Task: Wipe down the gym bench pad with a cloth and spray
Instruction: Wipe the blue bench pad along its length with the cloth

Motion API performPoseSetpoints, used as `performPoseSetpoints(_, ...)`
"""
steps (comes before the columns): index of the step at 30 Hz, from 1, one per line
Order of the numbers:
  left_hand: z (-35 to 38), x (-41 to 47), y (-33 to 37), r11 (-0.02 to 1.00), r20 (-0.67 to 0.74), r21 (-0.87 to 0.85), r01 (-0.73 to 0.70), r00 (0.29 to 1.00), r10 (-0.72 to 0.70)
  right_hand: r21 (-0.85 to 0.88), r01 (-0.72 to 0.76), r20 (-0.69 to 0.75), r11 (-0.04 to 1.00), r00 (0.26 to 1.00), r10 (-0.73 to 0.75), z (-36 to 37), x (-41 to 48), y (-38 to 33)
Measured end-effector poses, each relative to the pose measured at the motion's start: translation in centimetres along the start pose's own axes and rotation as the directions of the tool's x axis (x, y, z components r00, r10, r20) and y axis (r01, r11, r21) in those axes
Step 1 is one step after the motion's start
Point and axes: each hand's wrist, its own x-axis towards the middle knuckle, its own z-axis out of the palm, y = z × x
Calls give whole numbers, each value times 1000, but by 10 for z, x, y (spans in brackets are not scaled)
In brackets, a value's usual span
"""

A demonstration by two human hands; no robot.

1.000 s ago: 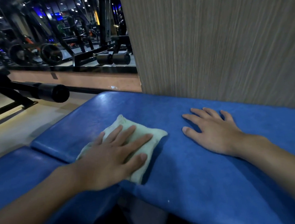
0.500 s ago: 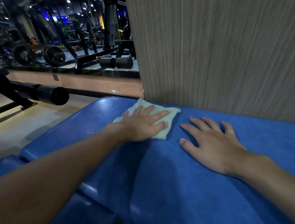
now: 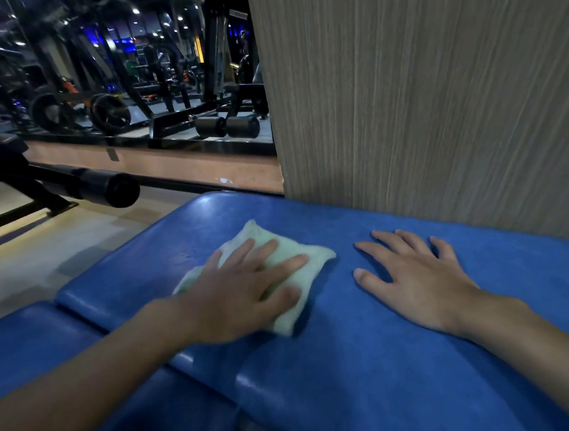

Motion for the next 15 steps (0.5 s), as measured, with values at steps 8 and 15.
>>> performPoseSetpoints(8, -4, -69, 1, 999, 65, -7, 42, 997, -42, 36, 41, -31, 998, 999, -40, -14, 16, -24)
performPoseSetpoints(15, -2, 58, -15, 997, 0, -24, 68, 998, -68, -40, 65, 21, 997, 998, -65, 10, 28, -29)
